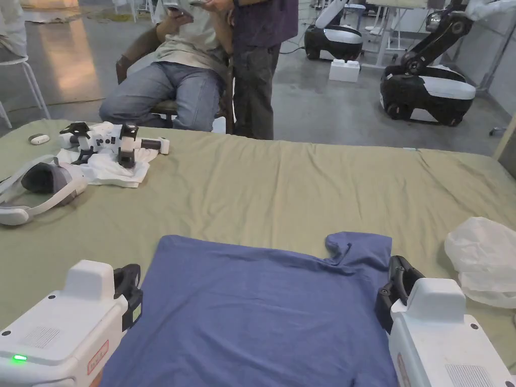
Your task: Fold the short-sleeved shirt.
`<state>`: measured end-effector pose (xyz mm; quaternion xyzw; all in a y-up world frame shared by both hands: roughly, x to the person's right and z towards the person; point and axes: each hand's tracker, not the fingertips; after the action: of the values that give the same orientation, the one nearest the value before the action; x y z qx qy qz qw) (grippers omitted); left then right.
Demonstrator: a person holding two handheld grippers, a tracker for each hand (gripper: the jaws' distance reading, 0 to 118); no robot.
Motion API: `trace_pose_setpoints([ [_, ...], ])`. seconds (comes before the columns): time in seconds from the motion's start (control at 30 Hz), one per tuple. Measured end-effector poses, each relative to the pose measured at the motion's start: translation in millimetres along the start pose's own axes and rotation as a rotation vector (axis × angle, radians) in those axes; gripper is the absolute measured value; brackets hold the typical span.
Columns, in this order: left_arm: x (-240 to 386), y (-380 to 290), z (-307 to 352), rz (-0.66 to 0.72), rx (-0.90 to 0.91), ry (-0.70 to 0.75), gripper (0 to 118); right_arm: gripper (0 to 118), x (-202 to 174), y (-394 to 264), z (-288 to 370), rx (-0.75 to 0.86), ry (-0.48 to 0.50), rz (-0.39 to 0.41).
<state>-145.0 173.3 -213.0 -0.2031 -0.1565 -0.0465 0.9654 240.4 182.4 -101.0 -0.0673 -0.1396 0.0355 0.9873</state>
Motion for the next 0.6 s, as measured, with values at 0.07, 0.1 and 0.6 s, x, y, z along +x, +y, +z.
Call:
trace_pose_setpoints([
  [0.07, -12.7, -17.1, 4.0, -0.014, -0.116, -0.008, 0, 0, 1.8, -6.6, 0.5, -0.035, 0.010, 0.010],
  [0.1, -21.7, -26.8, 4.3, -0.024, -0.174, -0.021, 0, 0, 3.1, -11.1, 1.0, -0.049, 0.014, 0.007],
  [0.6, -71.8, -125.1, -11.0, 0.205, -0.610, 0.081, 68, 0, 12.5, -57.9, 5.8, -0.264, 0.018, 0.008],
])
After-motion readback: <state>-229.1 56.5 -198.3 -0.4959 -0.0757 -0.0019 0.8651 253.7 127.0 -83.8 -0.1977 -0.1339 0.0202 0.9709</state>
